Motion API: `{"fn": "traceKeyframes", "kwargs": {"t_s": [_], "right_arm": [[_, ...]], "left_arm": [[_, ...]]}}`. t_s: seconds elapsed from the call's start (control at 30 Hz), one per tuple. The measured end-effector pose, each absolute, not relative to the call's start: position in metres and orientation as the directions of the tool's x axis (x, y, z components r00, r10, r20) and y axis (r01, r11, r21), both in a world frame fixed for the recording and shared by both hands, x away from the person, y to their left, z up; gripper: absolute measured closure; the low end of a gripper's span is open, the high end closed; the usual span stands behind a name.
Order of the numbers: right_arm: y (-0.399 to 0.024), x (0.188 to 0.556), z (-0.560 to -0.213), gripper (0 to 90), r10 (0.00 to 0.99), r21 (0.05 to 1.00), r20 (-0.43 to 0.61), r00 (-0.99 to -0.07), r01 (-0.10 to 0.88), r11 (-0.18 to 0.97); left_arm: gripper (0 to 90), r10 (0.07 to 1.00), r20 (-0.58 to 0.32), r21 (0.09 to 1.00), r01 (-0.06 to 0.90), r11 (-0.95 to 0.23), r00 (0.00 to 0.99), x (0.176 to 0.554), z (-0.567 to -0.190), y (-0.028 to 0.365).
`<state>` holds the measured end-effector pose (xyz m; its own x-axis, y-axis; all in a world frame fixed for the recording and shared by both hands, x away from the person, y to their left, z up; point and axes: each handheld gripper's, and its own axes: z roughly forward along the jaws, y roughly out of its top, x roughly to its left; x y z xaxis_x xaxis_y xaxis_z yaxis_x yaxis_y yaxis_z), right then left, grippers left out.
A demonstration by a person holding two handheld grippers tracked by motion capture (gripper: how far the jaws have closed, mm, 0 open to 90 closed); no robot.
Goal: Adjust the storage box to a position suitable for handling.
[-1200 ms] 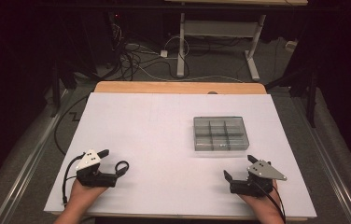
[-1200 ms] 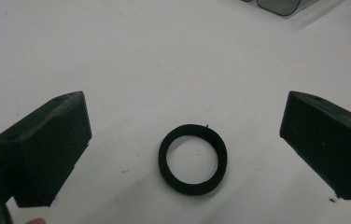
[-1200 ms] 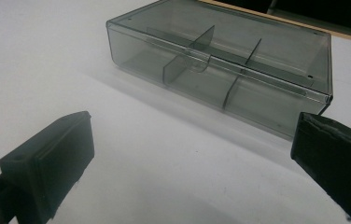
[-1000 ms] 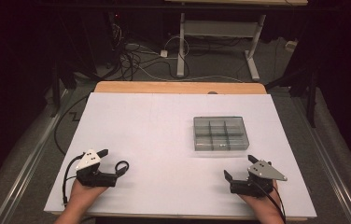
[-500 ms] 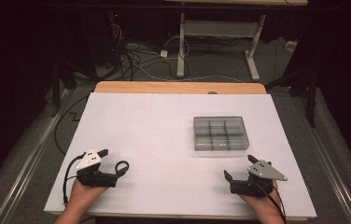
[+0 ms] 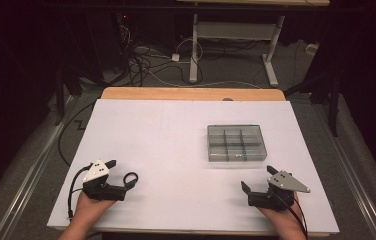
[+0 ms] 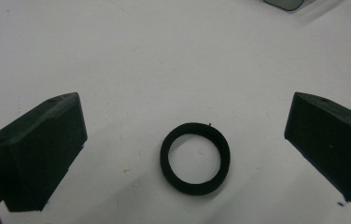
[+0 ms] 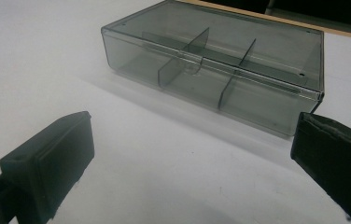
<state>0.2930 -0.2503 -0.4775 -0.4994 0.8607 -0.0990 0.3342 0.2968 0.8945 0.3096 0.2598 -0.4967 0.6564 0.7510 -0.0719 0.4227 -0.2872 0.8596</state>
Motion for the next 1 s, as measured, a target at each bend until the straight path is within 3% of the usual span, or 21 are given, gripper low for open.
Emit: {"fn": "traceKeyframes", "kwargs": {"t_s": [0.73, 1.0], "right_arm": [[-0.278, 0.298, -0.475, 0.3, 0.901, 0.898, -0.059, -0.431, 0.372, 0.237], [-0.287, 0.298, -0.474, 5.5, 0.914, 0.9, -0.05, -0.402, 0.379, 0.216]], "left_arm": [[0.0, 0.749, -0.067, 0.861, 0.418, -0.291, 0.659, 0.309, -0.497, 0.259], [0.0, 0.75, -0.066, 0.861, 0.417, -0.29, 0.658, 0.309, -0.497, 0.259]]}}
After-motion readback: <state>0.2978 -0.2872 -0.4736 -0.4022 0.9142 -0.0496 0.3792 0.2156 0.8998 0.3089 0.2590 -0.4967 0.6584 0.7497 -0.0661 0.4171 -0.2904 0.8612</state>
